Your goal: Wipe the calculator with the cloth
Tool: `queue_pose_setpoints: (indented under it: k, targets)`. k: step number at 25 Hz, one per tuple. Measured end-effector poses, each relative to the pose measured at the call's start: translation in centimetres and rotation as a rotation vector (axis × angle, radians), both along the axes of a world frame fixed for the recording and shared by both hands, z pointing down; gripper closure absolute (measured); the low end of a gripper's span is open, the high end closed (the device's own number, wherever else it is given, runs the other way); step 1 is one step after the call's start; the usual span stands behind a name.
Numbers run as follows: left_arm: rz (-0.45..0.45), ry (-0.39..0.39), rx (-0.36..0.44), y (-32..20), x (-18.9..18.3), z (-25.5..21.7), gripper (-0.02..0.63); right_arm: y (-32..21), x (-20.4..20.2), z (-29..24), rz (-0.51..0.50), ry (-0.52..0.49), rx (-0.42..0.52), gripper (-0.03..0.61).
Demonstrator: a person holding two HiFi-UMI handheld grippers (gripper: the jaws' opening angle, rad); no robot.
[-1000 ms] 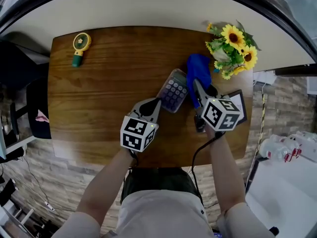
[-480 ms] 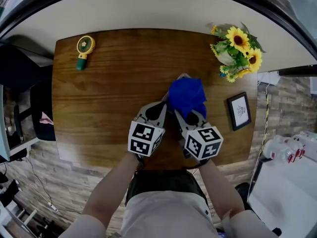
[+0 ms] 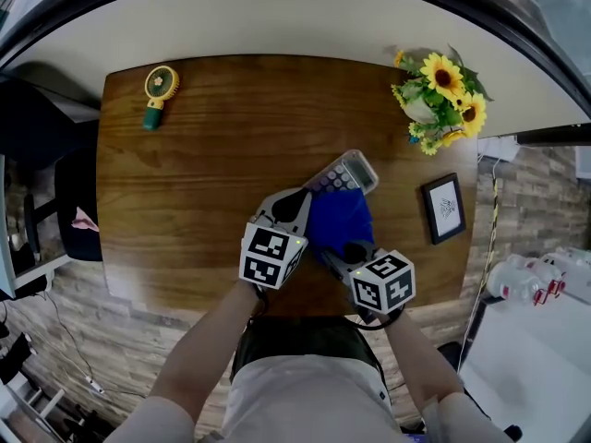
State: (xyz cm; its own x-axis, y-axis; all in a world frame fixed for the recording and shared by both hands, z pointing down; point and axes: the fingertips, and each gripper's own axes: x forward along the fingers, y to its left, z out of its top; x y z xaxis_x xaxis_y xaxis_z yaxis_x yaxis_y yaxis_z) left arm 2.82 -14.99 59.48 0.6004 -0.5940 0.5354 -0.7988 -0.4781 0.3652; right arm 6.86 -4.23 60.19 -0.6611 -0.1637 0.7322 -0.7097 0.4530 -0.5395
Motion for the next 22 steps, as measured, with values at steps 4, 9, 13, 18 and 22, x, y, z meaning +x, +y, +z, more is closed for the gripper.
queue_pose_setpoints:
  k: [4,9,13,18,22]
  targets:
    - [0.011,0.003,0.0,0.0,0.0,0.0,0.612,-3.2,3.6,-3.3,0.161,-0.088,0.062,0.514]
    - [0.011,-0.003,0.004,0.1,-0.1,0.0,0.612,-13.0,10.3,-8.0,0.537,-0.048,0.343,0.511]
    - [0.009,-0.002,0.005,0.0,0.0,0.0,0.612,-16.2,9.9,-6.2,0.63,-0.018,0.337,0.509]
    - [0.008,-0.005,0.011,0.0,0.0,-0.1,0.612,-15.3,3.9,-2.4,0.493,0.009,0.266,0.511]
    - [0.001,-0.015,0.019,0.0,-0.1,-0.1,0.612,-13.5,1.4,-2.1,0.421,0.032,0.275,0.511]
